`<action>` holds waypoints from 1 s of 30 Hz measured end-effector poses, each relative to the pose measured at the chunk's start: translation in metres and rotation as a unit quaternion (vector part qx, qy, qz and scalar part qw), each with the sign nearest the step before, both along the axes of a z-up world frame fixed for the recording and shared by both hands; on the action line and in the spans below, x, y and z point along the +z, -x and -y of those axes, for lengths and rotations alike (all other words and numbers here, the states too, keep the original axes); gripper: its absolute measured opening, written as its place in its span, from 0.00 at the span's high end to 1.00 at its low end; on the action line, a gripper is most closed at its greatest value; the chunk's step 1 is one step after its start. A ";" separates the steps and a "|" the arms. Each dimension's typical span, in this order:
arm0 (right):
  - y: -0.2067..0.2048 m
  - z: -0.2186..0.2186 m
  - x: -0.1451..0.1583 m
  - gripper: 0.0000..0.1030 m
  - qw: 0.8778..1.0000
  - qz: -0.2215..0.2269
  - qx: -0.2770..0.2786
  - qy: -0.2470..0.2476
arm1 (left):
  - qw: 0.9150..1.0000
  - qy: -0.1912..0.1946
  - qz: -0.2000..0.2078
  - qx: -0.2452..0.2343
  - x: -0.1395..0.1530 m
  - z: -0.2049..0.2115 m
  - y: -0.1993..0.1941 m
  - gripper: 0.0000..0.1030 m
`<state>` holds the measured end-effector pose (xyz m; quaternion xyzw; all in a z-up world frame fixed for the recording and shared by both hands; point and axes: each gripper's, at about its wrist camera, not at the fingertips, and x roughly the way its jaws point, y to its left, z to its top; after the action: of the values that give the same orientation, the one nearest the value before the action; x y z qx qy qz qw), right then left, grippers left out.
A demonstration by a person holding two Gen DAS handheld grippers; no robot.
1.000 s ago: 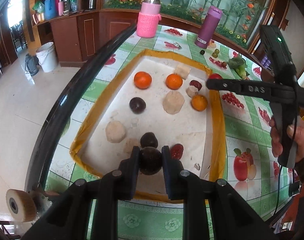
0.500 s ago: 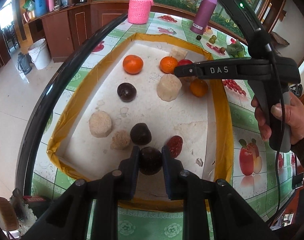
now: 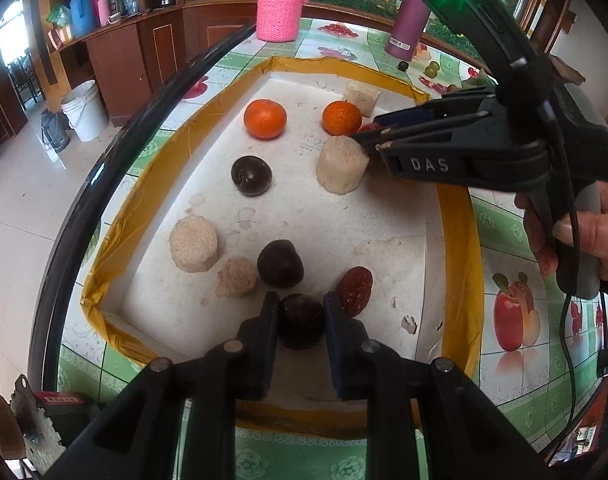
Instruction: Organize fruits
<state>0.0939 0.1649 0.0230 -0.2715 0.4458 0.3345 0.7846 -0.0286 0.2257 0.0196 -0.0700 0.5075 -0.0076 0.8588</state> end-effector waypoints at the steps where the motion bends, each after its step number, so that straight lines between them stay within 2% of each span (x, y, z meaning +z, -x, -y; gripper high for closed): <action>1: 0.002 -0.002 -0.001 0.70 1.000 0.001 0.004 0.003 | 1.000 0.000 0.001 0.000 0.000 0.000 0.000 0.75; 3: 0.003 -0.005 -0.002 0.71 1.000 0.005 0.007 0.006 | 1.000 -0.001 0.002 0.001 0.000 0.000 0.000 0.75; 7: -0.004 -0.007 -0.002 0.72 1.000 -0.015 -0.005 -0.010 | 1.000 0.002 0.002 0.005 0.000 -0.001 0.000 0.75; 10: -0.007 -0.003 -0.001 0.69 0.999 -0.024 -0.021 -0.017 | 1.000 0.004 0.002 0.007 0.001 -0.001 0.002 0.74; 16: -0.001 0.010 0.009 0.65 0.999 -0.008 -0.045 -0.025 | 1.000 0.000 0.003 0.009 0.001 0.001 0.003 0.69; 25: 0.022 0.046 0.039 0.63 0.995 0.006 -0.073 -0.065 | 1.000 -0.007 0.013 0.019 0.009 0.008 0.010 0.54; 28: 0.036 0.063 0.047 0.60 0.994 0.009 -0.083 -0.077 | 0.999 -0.017 0.026 0.035 0.015 0.008 0.017 0.41; 30: 0.050 0.076 0.049 0.54 0.992 0.006 -0.091 -0.087 | 0.998 -0.022 0.042 0.050 0.021 0.008 0.026 0.33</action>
<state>0.0442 0.0892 0.0724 -0.1619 0.4332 0.2974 0.8353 -0.0543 0.2179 0.0407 -0.0762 0.4665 0.0431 0.8802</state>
